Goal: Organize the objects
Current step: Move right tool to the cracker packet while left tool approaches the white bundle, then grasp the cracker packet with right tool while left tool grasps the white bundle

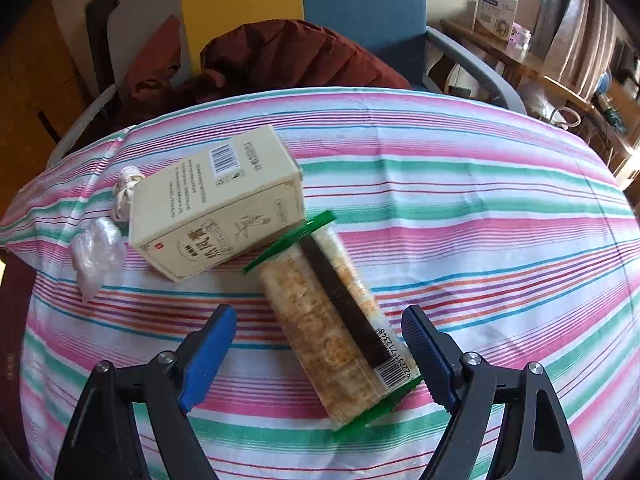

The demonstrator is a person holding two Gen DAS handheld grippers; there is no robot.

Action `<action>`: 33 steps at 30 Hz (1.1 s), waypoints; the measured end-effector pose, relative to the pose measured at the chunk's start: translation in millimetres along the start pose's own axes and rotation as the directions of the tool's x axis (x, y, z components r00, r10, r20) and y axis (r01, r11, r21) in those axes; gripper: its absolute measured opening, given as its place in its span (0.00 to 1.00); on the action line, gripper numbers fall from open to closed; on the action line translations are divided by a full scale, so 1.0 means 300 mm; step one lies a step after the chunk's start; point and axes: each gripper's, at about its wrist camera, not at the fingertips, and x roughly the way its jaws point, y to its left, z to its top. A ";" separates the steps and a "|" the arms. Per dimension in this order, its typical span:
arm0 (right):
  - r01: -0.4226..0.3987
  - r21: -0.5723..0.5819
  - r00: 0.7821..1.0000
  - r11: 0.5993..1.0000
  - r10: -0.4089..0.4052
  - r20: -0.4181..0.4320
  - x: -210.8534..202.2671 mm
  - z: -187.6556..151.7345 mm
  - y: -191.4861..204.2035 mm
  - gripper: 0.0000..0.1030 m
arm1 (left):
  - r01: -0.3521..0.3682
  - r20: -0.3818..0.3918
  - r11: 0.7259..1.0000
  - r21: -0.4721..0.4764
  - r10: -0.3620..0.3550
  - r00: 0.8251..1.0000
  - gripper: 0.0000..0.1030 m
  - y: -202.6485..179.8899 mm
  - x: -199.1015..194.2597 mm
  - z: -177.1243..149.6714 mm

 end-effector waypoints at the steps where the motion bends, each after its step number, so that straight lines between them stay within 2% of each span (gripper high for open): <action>1: -0.031 0.007 1.000 0.999 0.031 0.001 -0.004 -0.015 0.007 0.82 | 0.003 -0.004 1.000 0.002 -0.003 1.000 0.71 -0.005 0.005 0.002; 5: -0.023 0.073 0.999 0.997 0.020 0.047 -0.008 -0.058 0.016 0.81 | 0.012 -0.027 1.000 0.003 -0.012 1.000 0.71 -0.024 0.030 0.012; 8: -0.023 0.176 0.995 0.984 0.006 0.099 -0.006 -0.062 -0.023 0.74 | 0.015 -0.039 1.000 0.014 -0.014 0.999 0.71 -0.040 0.041 0.015; 11: 0.011 0.206 0.992 0.978 -0.036 0.120 -0.006 -0.052 -0.029 0.59 | 0.006 -0.047 1.000 0.030 -0.004 0.999 0.71 -0.052 0.052 0.021; 13: 0.053 0.183 0.988 0.982 -0.078 0.130 -0.006 -0.060 -0.016 0.45 | 0.003 -0.052 1.000 0.026 -0.002 0.999 0.71 -0.052 0.060 0.028; 14: 0.074 0.167 0.986 0.983 -0.097 0.138 -0.009 -0.067 -0.009 0.42 | 0.003 -0.055 1.000 0.022 -0.002 0.998 0.71 -0.049 0.065 0.033; 17: 0.104 0.142 0.978 0.984 -0.128 0.166 -0.023 -0.103 0.011 0.40 | 0.001 -0.062 1.000 0.018 0.000 0.998 0.71 -0.049 0.090 0.059; 25: 0.105 0.110 0.972 0.988 -0.126 0.197 -0.045 -0.166 0.085 0.39 | -0.010 -0.083 1.000 0.013 0.011 0.997 0.71 -0.080 0.259 0.210; 33: 0.101 0.093 0.971 0.991 -0.119 0.209 -0.041 -0.177 0.101 0.39 | -0.097 -0.122 0.984 0.151 0.116 0.986 0.71 -0.136 0.509 0.380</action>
